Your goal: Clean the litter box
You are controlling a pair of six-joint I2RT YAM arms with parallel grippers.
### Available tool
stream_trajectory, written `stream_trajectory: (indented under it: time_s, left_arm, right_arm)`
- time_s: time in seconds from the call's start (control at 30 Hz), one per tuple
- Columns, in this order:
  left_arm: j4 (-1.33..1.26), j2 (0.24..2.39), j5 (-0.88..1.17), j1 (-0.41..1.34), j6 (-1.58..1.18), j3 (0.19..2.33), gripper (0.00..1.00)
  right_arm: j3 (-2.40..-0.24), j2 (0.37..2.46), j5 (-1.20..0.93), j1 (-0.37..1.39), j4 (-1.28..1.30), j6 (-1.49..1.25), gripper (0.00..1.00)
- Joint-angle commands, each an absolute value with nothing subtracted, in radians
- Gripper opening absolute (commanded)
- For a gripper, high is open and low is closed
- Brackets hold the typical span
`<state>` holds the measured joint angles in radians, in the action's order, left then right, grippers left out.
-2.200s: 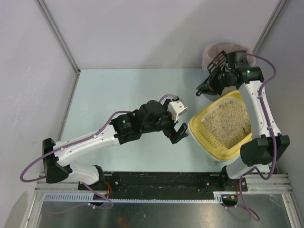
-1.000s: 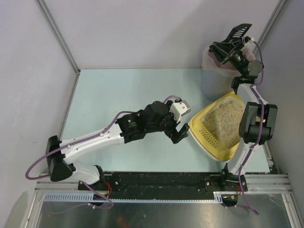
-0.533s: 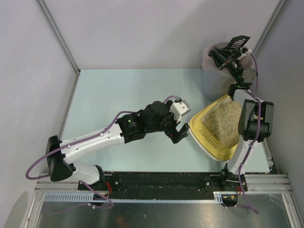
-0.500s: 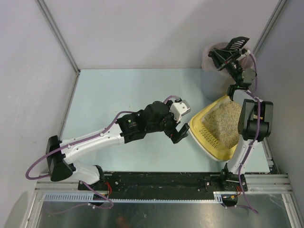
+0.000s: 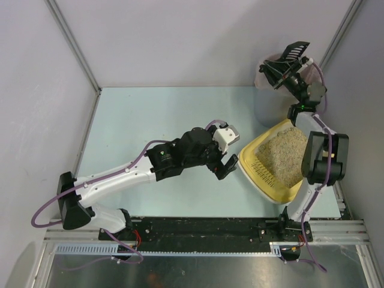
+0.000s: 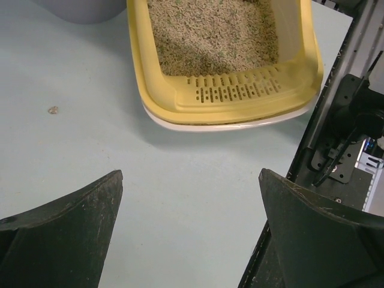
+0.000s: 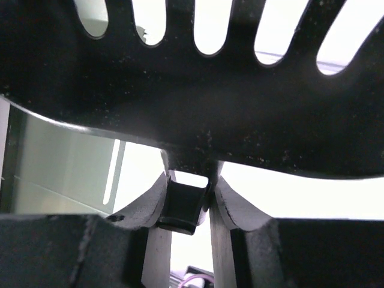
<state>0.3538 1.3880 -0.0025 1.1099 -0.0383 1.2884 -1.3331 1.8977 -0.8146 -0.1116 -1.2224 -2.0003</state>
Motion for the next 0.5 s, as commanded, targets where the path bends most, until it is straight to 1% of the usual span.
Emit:
stream_trajectory:
  time_s: [0.0, 0.03, 0.07, 0.13, 0.17, 0.2, 0.23, 0.27, 0.33, 0.37, 0.43, 0.47]
  left_arm:
    - [0.324, 1.324, -0.038, 1.098, -0.003, 1.305, 1.0]
    - [0.325, 1.319, -0.035, 1.097, -0.003, 1.31, 1.0]
    - [0.325, 1.312, -0.032, 1.097, -0.002, 1.316, 1.0]
    - [0.322, 1.292, -0.026, 1.095, -0.008, 1.336, 1.0]
    - [0.325, 1.284, -0.017, 1.091, -0.011, 1.344, 1.0]
    - [0.325, 1.273, -0.015, 1.089, -0.018, 1.353, 1.0]
    - [0.327, 1.266, -0.009, 1.088, -0.021, 1.367, 1.0]
    - [0.325, 1.25, -0.009, 1.083, -0.028, 1.374, 1.0]
    - [0.325, 1.235, -0.009, 1.075, -0.031, 1.397, 1.0]
    - [0.327, 1.226, 0.017, 1.072, -0.032, 1.407, 1.0]
    - [0.328, 1.223, 0.025, 1.065, -0.035, 1.43, 1.0]
    - [0.328, 1.221, 0.032, 1.063, -0.038, 1.436, 1.0]
  right_arm:
    - [-1.347, 1.715, -0.977, -0.126, -0.936, -2.101, 0.0]
    - [-1.348, 1.691, -0.989, -0.127, -0.861, -2.036, 0.0]
    - [-1.347, 1.671, -0.997, -0.127, -0.71, -1.957, 0.0]
    - [-1.348, 1.603, -1.011, -0.129, -0.556, -1.746, 0.0]
    - [-1.348, 1.582, -1.009, -0.129, -0.402, -1.677, 0.0]
    - [-1.348, 1.531, -1.0, -0.129, -0.324, -1.614, 0.0]
    - [-1.348, 1.51, -0.991, -0.129, -0.251, -1.48, 0.0]
    - [-1.348, 1.484, -0.982, -0.13, -0.119, -1.423, 0.0]
    - [-1.348, 1.416, -0.951, -0.135, -0.004, -1.273, 0.0]
    - [-1.348, 1.396, -0.931, -0.14, 0.126, -1.22, 0.0]
    - [-1.348, 1.329, -0.901, -0.144, 0.242, -1.088, 0.0]
    - [-1.348, 1.309, -0.861, -0.144, 0.355, -1.045, 0.0]
